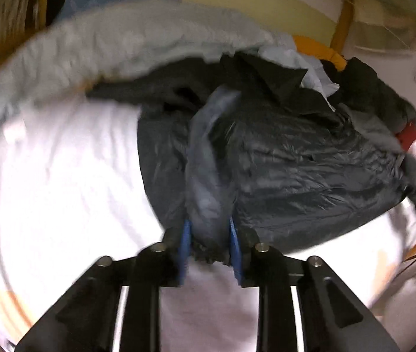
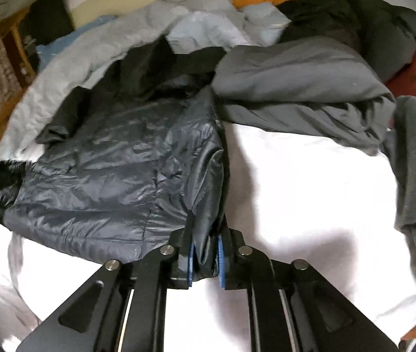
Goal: Fold large clothes
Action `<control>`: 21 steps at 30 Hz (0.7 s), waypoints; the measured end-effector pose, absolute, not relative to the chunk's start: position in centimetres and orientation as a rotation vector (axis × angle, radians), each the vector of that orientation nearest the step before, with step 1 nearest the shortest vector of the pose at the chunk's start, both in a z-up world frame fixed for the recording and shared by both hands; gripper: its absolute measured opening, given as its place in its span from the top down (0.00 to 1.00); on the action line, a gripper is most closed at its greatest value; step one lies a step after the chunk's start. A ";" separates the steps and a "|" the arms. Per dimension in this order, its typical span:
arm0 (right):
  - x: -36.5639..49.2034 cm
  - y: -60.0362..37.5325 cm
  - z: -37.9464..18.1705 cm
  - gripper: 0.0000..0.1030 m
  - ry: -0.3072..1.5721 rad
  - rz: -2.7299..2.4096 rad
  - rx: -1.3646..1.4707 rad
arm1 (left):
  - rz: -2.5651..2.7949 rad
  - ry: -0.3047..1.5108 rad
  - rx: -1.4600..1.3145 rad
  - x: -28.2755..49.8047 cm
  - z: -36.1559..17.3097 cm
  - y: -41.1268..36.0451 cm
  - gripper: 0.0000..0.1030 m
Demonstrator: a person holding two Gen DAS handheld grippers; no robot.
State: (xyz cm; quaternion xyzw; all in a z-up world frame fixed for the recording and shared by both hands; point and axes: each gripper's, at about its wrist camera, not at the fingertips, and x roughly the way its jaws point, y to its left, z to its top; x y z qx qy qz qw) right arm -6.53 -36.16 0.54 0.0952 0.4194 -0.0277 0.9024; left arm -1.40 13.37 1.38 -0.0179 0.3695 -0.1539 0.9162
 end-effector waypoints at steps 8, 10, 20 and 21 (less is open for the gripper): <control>-6.2 -33.6 3.3 0.50 0.748 -0.107 0.019 | -0.352 0.577 -0.029 -2.4 5.4 14.3 0.58; -6.6 -33.1 4.2 0.50 0.714 -0.082 0.026 | -0.337 0.571 -0.041 -2.0 5.8 14.5 0.58; -6.9 -31.9 5.2 0.42 0.679 -0.081 0.031 | -0.251 0.513 -0.097 -2.5 6.7 14.5 0.58; -7.0 -31.9 5.2 0.42 0.682 -0.074 0.042 | -0.246 0.491 -0.094 -2.8 7.1 14.5 0.57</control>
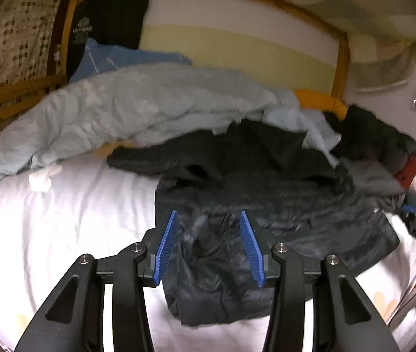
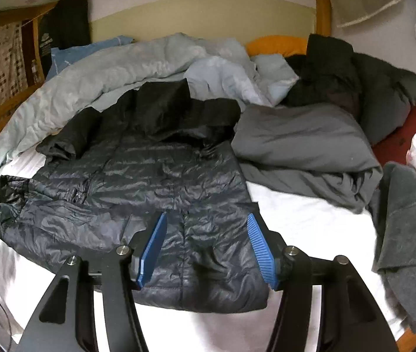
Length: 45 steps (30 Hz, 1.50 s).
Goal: Fold large clothes
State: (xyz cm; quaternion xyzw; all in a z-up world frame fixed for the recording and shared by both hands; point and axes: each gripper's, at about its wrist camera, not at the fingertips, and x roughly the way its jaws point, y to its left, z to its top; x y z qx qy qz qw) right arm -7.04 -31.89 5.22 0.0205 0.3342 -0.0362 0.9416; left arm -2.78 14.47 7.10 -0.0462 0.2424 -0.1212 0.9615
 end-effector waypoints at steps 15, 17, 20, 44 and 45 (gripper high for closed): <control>-6.7 -32.6 4.4 0.38 0.654 -0.131 0.003 | -0.204 0.483 -0.016 -2.7 7.3 14.3 0.52; -5.6 -32.9 3.5 0.38 0.683 -0.193 -0.018 | -0.208 0.500 -0.030 -2.5 6.6 14.1 0.52; -5.1 -33.9 3.2 0.38 0.713 -0.157 0.074 | -0.221 0.529 -0.018 -2.0 5.5 13.5 0.52; 0.1 -32.8 -3.8 0.65 0.848 -0.047 0.133 | -0.015 0.875 -0.102 5.9 -5.1 14.0 0.60; 0.2 -33.1 -3.8 0.65 0.846 -0.057 0.128 | -0.018 0.876 -0.110 5.7 -5.2 14.1 0.60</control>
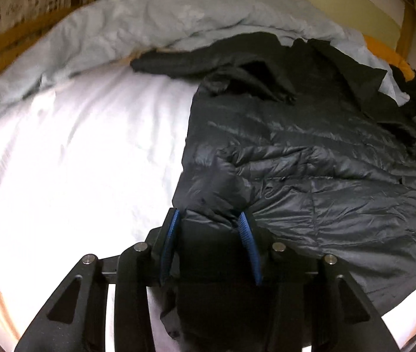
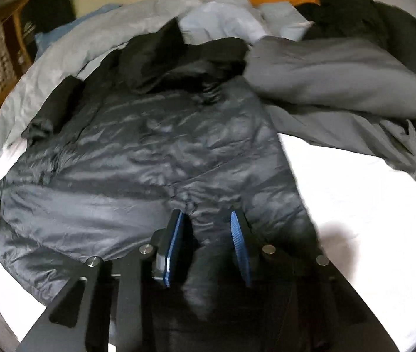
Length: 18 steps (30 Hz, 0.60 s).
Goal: Fold large clothes
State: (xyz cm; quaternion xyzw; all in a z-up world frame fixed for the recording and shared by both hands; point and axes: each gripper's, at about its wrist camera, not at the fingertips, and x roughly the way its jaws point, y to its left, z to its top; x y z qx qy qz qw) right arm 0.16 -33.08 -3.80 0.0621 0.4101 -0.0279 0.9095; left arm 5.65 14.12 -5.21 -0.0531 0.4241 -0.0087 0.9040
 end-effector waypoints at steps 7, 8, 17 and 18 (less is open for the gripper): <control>-2.5 -32.9 -0.6 0.65 0.754 -0.050 0.057 | -0.137 0.728 0.004 0.9 -0.2 13.2 0.61; -3.6 -32.1 0.0 0.65 0.734 0.000 0.038 | -0.162 0.693 0.045 -0.3 0.6 12.7 0.61; -10.0 -23.3 -1.1 0.37 0.635 0.047 -0.308 | -0.425 0.800 0.181 -5.4 -3.1 6.6 0.53; -10.6 -22.8 -1.9 0.36 0.638 0.034 -0.331 | -0.395 0.825 0.214 -5.3 -4.1 6.3 0.53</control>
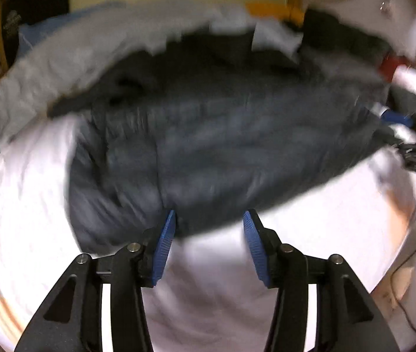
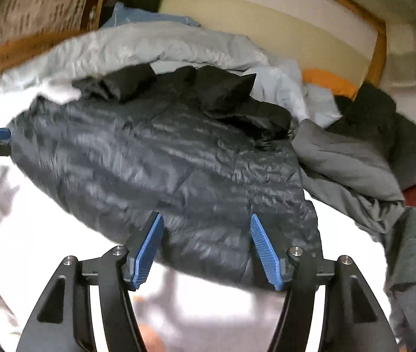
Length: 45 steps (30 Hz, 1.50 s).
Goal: Fold large clothes
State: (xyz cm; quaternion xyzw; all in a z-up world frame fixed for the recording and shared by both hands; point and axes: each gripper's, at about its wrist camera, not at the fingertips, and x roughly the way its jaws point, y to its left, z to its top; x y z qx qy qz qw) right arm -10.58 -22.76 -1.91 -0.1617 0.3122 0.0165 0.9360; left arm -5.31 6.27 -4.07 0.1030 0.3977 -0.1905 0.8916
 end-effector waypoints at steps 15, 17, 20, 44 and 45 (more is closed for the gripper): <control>-7.4 -22.6 -7.0 0.18 0.691 -0.087 -0.543 | -0.168 0.826 0.353 -1.5 -6.4 5.5 0.80; -6.2 -23.5 -6.8 0.34 0.695 -0.045 -0.478 | -0.170 0.826 0.325 -1.3 -5.7 5.8 0.86; -6.0 -24.4 -5.5 0.65 0.763 -0.025 -0.404 | -0.179 0.802 0.311 -3.0 -3.8 6.2 0.92; -9.7 -25.9 4.5 0.26 0.727 0.016 -0.364 | -0.281 0.812 0.169 -4.4 5.6 9.9 0.88; -8.7 -26.2 5.0 0.26 0.711 0.015 -0.362 | -0.270 0.783 0.172 -3.4 5.9 9.8 0.88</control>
